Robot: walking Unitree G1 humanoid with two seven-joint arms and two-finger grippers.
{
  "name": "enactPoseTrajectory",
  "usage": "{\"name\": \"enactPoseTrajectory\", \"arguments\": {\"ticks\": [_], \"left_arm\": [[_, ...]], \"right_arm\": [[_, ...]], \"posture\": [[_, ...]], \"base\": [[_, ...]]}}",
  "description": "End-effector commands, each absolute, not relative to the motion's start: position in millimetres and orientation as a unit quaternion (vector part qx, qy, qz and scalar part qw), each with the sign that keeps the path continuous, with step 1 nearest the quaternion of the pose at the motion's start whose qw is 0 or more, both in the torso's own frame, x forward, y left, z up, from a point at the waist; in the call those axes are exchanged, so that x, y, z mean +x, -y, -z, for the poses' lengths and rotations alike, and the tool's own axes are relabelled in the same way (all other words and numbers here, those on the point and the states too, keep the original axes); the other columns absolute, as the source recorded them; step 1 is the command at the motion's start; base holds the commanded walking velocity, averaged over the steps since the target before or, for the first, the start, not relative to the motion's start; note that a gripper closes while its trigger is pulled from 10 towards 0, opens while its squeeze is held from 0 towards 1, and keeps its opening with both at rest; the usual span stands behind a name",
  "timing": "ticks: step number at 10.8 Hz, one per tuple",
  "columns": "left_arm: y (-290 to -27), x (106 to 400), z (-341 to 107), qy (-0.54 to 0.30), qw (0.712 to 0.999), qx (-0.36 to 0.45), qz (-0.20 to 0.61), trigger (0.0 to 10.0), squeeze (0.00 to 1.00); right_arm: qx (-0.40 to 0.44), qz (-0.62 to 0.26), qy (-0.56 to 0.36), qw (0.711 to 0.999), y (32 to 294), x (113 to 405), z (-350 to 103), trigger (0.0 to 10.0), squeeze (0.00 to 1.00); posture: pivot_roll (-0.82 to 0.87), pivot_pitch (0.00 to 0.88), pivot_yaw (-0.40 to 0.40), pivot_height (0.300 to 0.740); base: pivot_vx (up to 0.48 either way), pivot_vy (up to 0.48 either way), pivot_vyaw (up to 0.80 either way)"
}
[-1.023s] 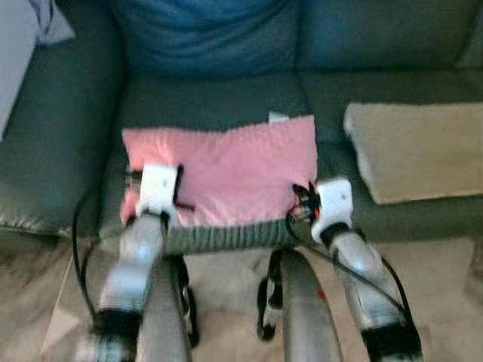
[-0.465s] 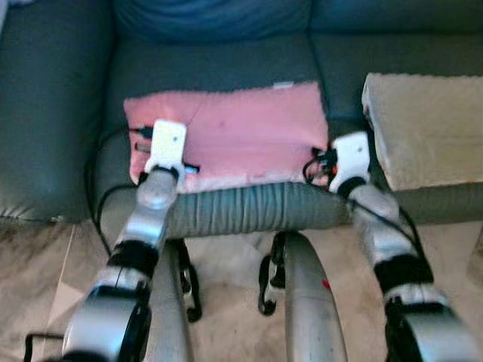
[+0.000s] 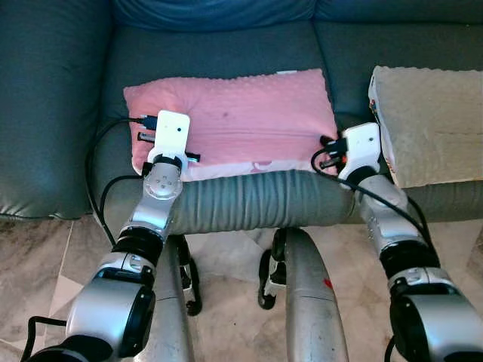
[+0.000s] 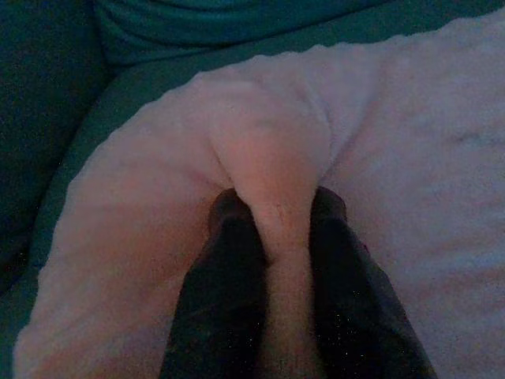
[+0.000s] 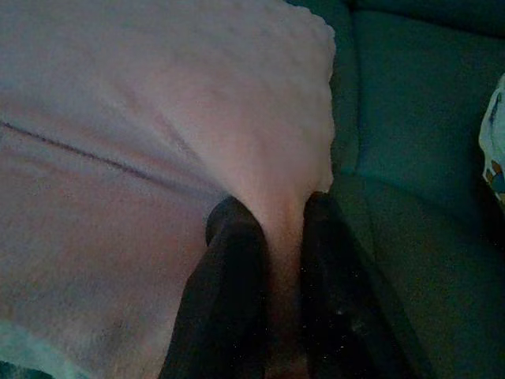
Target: Move the pillow to the sofa
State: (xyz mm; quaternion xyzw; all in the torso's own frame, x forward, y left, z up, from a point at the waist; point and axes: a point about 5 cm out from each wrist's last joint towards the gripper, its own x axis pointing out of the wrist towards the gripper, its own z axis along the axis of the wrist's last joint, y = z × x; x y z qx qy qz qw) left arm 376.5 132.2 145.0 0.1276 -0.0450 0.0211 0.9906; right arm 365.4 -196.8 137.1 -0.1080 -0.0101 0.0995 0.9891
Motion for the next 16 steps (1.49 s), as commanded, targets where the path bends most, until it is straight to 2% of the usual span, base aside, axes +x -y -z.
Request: {"name": "enactPoseTrajectory", "arguments": {"ticks": [1,5,7,9,13,15,16], "left_arm": [[-156.0,371.7,-127.6,0.007,0.989,0.124,-0.075,10.0,1.00],[-162.2,376.7,-136.2,0.022,0.988,0.120,-0.098,10.0,1.00],[-158.8,379.9,-143.5,0.037,0.990,0.108,-0.085,10.0,1.00],[-161.8,379.6,-143.6,0.039,0.990,0.107,-0.085,10.0,1.00],[-184.7,370.7,-130.7,0.028,0.987,0.124,-0.094,10.0,1.00],[-180.5,361.7,-120.6,0.027,0.990,0.120,-0.072,10.0,1.00],[-178.9,357.8,-117.2,0.030,0.990,0.124,-0.063,10.0,1.00]], "right_arm": [[-0.100,-0.034,-0.014,0.994,228.2,358.2,-127.1,10.0,1.00],[-0.102,-0.027,0.037,0.994,216.4,359.7,-135.4,10.0,1.00],[-0.100,-0.019,0.069,0.992,218.4,363.5,-150.7,10.0,1.00],[-0.108,-0.031,0.083,0.990,213.2,363.4,-154.2,10.0,1.00],[-0.094,-0.044,0.071,0.992,196.9,347.3,-128.6,10.0,1.00],[-0.093,-0.043,0.059,0.993,193.8,331.7,-110.8,10.0,1.00],[-0.092,-0.043,0.054,0.993,190.4,324.1,-103.5,10.0,1.00]], "posture": [[-0.02,0.474,-0.021,0.617],[-0.02,0.450,-0.027,0.617],[-0.03,0.429,-0.030,0.617],[-0.04,0.383,-0.034,0.617],[-0.05,0.255,-0.032,0.617],[-0.05,0.179,-0.030,0.617],[-0.05,0.167,-0.035,0.617]], "base": [[0.000,0.000,0.00],[0.000,0.000,0.00],[0.000,0.000,0.00],[0.000,0.000,0.00],[0.000,0.000,0.00],[0.000,0.000,0.00],[0.000,0.000,0.00]]}}
